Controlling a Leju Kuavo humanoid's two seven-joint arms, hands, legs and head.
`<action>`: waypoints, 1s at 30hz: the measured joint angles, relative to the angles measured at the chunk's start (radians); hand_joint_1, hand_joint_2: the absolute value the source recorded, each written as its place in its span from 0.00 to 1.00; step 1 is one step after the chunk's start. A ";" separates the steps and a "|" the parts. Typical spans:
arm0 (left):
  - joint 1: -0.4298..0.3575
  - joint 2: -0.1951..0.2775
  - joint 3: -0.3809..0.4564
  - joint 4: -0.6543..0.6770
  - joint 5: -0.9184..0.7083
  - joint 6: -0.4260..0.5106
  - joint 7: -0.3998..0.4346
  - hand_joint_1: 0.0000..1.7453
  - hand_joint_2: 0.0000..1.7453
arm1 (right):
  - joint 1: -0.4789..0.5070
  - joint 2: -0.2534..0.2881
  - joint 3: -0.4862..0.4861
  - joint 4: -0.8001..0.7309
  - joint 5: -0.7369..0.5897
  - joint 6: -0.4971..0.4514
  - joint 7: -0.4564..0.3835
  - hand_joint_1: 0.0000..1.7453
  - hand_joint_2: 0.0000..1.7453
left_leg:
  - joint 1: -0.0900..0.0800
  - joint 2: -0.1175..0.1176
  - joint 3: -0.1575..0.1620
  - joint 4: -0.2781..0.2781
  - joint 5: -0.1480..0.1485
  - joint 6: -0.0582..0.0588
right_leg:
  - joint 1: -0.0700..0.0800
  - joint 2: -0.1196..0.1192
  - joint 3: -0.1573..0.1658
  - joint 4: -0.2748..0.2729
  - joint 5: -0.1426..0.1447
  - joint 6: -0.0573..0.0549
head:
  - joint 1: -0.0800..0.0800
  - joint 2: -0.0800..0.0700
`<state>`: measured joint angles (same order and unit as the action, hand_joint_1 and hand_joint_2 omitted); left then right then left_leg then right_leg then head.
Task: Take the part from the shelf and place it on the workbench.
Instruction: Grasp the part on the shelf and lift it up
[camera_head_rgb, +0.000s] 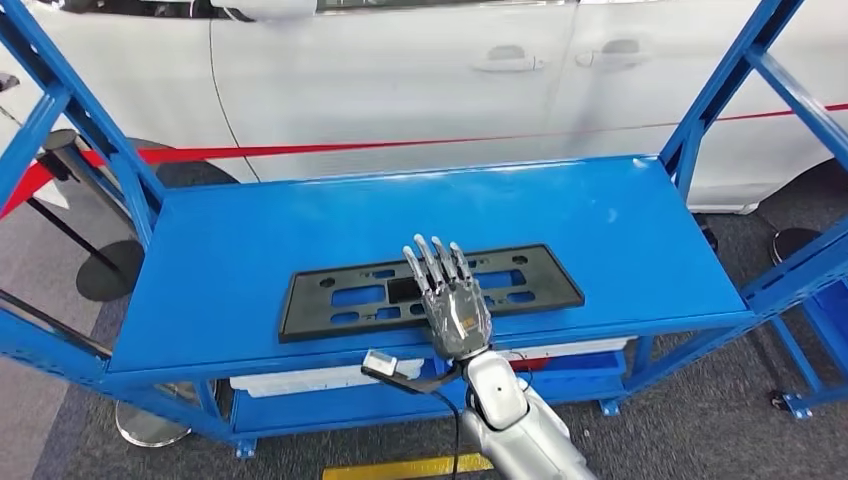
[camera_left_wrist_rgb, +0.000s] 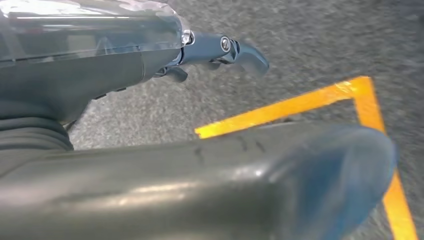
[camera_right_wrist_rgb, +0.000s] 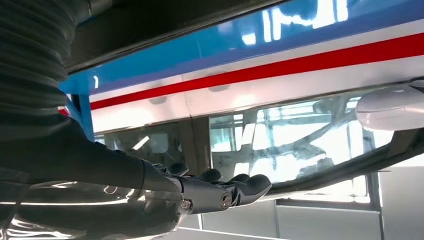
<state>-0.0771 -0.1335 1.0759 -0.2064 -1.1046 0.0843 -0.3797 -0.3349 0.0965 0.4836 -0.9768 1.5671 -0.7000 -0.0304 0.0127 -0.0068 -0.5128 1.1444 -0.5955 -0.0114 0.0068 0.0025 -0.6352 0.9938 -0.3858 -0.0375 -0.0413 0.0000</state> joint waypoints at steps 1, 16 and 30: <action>0.000 0.000 0.000 0.000 -0.003 -0.002 0.000 0.00 0.00 | -0.007 -0.001 0.006 0.011 0.001 0.000 0.018 0.00 1.00 | 0.001 0.000 -0.042 0.059 -0.026 -0.004 | 0.000 0.000 0.006 0.000 -0.006 -0.002 | 0.000 0.000; 0.002 0.003 -0.011 0.000 -0.043 -0.017 -0.010 0.00 0.00 | -0.114 -0.053 0.136 0.232 -0.039 0.076 0.106 1.00 1.00 | 0.008 0.008 -0.068 -0.129 0.153 0.037 | -0.011 0.002 -0.042 0.216 -0.168 0.064 | 0.000 0.000; 0.002 0.001 -0.032 0.000 -0.068 -0.019 -0.008 0.00 0.00 | -0.058 -0.073 0.004 0.169 -0.143 0.085 0.003 1.00 1.00 | 0.003 0.003 -0.099 -0.037 0.085 -0.003 | -0.016 -0.003 0.058 0.004 -0.053 0.017 | 0.000 0.000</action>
<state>-0.0751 -0.1328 1.0440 -0.2060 -1.1724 0.0649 -0.3873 -0.3933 0.0233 0.4879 -0.8080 1.4239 -0.6146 -0.0273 0.0161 -0.0037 -0.6119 1.1075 -0.5103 -0.0147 -0.0093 -0.0007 -0.5775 0.9977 -0.4390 -0.0205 -0.0413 0.0000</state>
